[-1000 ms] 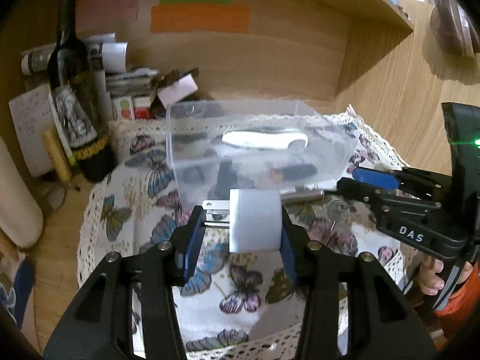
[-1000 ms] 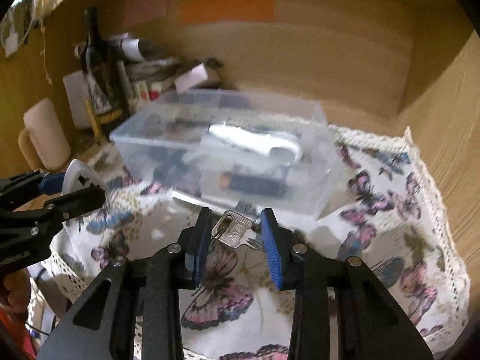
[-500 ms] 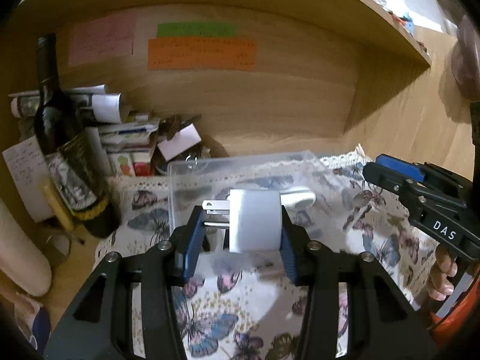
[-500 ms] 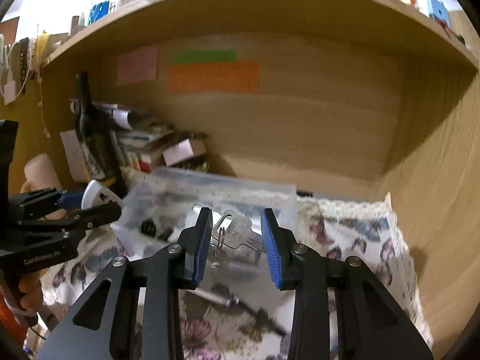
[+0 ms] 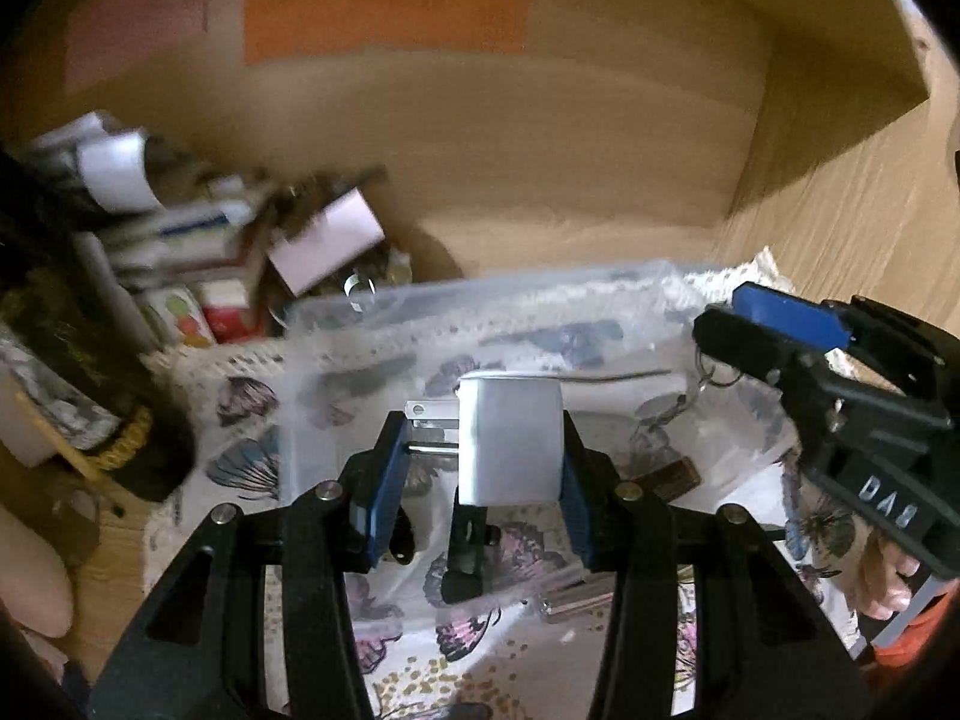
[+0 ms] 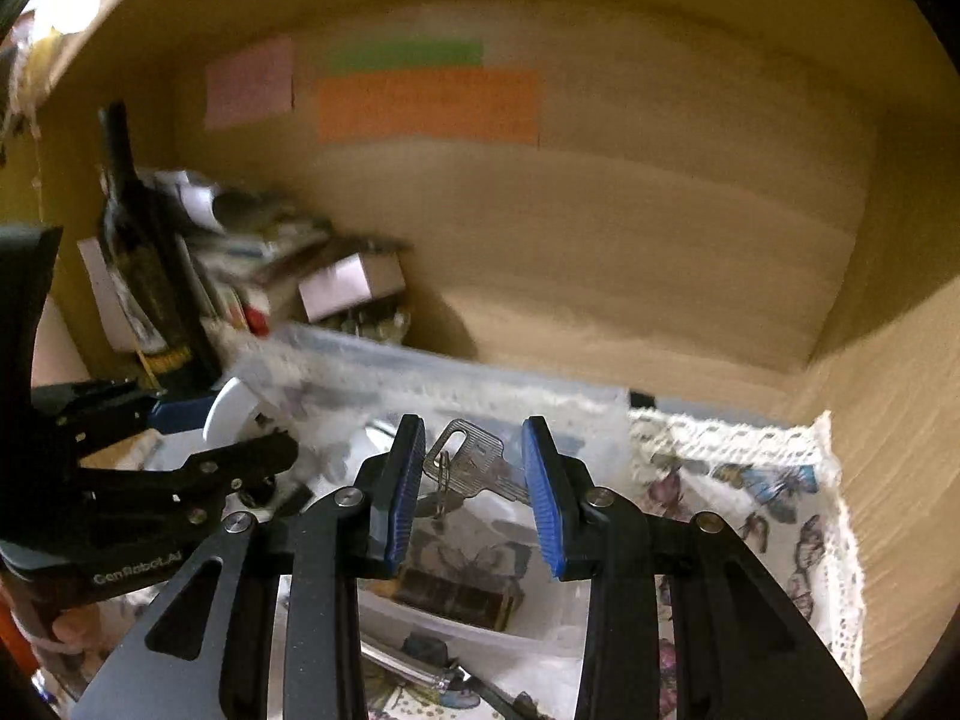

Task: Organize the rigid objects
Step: 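Lower the adapter and keys into the box and open both tools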

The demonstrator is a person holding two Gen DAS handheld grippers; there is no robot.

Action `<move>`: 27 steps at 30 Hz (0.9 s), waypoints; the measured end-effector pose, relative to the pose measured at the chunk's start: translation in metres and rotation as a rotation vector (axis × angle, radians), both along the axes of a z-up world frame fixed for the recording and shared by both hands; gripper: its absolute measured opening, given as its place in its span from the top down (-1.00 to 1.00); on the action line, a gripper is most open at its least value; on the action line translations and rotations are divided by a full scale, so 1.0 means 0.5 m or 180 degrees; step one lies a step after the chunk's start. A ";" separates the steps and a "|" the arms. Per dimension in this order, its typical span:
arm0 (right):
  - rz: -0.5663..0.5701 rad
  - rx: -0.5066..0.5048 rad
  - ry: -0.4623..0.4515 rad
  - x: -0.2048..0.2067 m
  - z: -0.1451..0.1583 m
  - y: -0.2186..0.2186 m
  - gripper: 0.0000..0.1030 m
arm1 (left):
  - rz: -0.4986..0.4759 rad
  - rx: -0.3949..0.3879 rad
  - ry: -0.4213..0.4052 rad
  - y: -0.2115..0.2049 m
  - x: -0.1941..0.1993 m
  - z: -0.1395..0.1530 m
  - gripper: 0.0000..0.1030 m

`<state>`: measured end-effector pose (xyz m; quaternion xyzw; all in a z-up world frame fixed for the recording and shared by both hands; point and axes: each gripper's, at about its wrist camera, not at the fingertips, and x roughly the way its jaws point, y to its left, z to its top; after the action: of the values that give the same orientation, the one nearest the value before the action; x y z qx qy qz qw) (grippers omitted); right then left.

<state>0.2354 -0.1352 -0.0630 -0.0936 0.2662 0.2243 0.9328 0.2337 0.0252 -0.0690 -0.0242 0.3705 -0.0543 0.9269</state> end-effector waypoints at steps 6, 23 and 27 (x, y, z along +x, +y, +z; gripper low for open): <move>-0.0023 -0.0191 0.0282 0.044 -0.061 0.016 0.46 | -0.0010 0.0118 0.0124 -0.014 0.025 -0.042 0.11; -0.0030 -0.0222 0.0118 -0.005 -0.019 -0.015 -0.32 | 0.0105 0.0187 -0.0174 -0.012 -0.028 0.025 -0.64; -0.0081 -0.0088 0.0008 -0.037 0.013 -0.062 -0.56 | 0.0144 0.0151 -0.0300 -0.003 -0.074 0.051 -0.85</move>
<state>0.2167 -0.1664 -0.0563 -0.1028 0.2717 0.2087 0.9338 0.1968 0.0235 -0.0437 -0.0080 0.3271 -0.0256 0.9446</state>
